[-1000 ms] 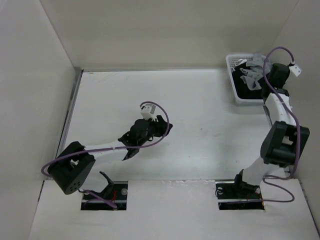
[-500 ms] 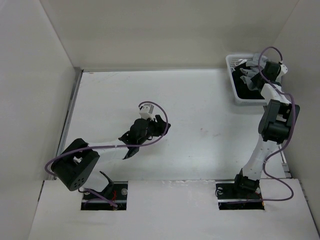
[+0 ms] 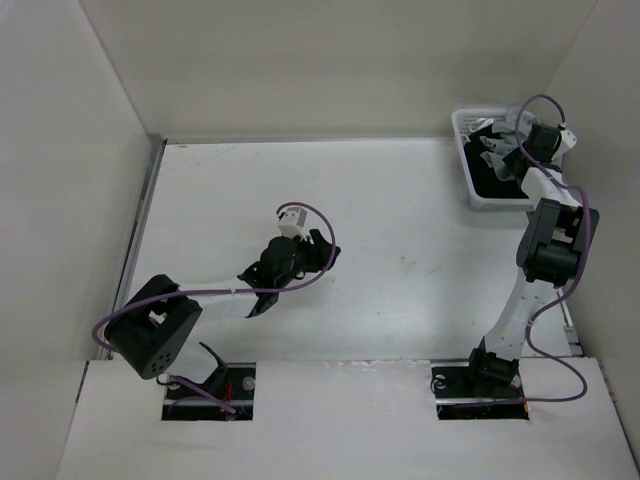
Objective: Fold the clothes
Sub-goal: Grab the tank top from the pile
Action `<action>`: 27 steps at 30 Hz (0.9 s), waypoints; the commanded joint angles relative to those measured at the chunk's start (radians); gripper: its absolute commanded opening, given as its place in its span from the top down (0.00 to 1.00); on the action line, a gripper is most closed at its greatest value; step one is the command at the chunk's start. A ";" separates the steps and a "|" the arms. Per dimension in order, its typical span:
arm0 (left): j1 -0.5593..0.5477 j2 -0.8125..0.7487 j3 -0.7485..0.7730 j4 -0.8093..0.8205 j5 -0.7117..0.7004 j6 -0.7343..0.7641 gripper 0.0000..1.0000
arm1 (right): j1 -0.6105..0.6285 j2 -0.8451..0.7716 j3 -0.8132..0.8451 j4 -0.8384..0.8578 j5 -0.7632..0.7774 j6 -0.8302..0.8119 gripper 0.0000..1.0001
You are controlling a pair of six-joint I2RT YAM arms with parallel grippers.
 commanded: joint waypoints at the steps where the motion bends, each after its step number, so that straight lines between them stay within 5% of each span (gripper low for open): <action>1: 0.006 -0.011 0.002 0.063 0.010 -0.013 0.49 | -0.010 -0.011 0.047 0.008 0.019 -0.027 0.55; 11: 0.002 0.002 0.008 0.063 0.015 -0.017 0.49 | 0.007 0.041 0.166 -0.036 0.014 -0.090 0.83; 14: 0.006 -0.001 0.007 0.063 0.015 -0.017 0.49 | 0.007 0.050 0.172 -0.039 0.014 -0.084 0.80; 18: 0.006 -0.005 0.005 0.063 0.015 -0.017 0.49 | 0.007 0.055 0.175 -0.050 0.015 -0.090 0.63; 27: 0.008 0.000 0.004 0.069 0.015 -0.019 0.49 | 0.007 0.074 0.172 -0.069 -0.006 -0.127 0.70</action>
